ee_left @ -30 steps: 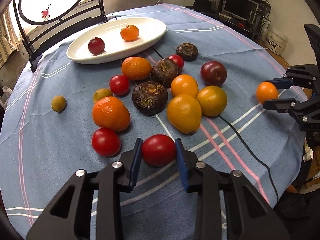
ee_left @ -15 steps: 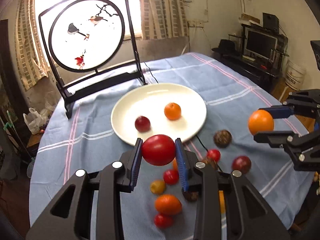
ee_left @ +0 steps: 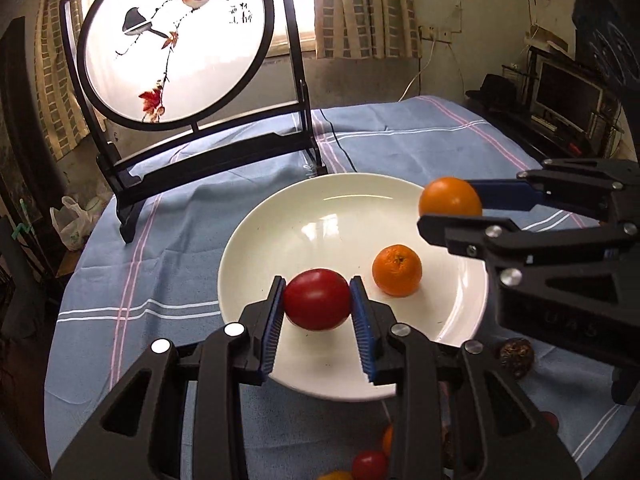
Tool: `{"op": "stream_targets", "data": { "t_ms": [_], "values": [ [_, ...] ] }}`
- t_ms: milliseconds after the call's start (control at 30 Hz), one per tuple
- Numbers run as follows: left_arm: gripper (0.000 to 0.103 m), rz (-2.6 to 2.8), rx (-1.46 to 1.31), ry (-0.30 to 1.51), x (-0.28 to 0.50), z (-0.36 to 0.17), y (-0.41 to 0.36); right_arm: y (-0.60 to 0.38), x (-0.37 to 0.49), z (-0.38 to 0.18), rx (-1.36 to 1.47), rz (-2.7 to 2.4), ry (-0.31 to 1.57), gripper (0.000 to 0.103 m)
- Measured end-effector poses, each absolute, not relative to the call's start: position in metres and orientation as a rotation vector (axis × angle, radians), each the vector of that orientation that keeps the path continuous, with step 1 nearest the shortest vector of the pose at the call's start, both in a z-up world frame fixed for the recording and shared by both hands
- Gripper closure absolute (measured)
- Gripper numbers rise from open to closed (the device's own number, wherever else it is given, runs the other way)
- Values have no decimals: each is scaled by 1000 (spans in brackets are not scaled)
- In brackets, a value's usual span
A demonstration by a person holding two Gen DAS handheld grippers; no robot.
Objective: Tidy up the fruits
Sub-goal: 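Lower both held fruits onto the white plate and open both tools, then grasp a red tomato with the left tool while the right tool grasps a yellow tomato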
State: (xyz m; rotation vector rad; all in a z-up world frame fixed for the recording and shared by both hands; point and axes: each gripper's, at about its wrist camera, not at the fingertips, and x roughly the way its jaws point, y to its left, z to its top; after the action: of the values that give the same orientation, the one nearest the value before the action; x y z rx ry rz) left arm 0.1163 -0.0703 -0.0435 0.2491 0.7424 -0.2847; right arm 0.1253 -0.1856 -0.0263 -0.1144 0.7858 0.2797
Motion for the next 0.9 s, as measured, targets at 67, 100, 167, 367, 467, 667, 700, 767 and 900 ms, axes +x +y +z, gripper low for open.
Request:
{"op": "stream_targets", "data": {
  "t_ms": [67,100,167,367,467,667,700,767,900],
  "values": [
    [71,-283,254,765,125,-52,-72,-186,143,-36,-97,265,818,65],
    [71,-282,256,778,130,-57,-73,-186,151,-42,-96,254,831,65],
    [71,-274,266,797,136,-65,-75,-183,166,-55,-101,235,865,65],
    [61,-265,294,827,146,-79,-77,-184,193,-75,-75,205,927,60],
    [51,-251,284,806,145,-75,-72,-190,190,-67,-53,193,892,52],
    [47,-264,249,759,119,-50,-44,-204,130,-25,-47,248,802,52],
    [44,-262,245,745,110,-45,-38,-206,113,-18,-51,271,787,49],
    [35,-271,238,715,91,-35,-26,-207,73,-10,-76,321,759,45],
    [32,-296,246,679,46,-27,-4,-199,-10,-21,-150,429,765,43]
  ]
}}
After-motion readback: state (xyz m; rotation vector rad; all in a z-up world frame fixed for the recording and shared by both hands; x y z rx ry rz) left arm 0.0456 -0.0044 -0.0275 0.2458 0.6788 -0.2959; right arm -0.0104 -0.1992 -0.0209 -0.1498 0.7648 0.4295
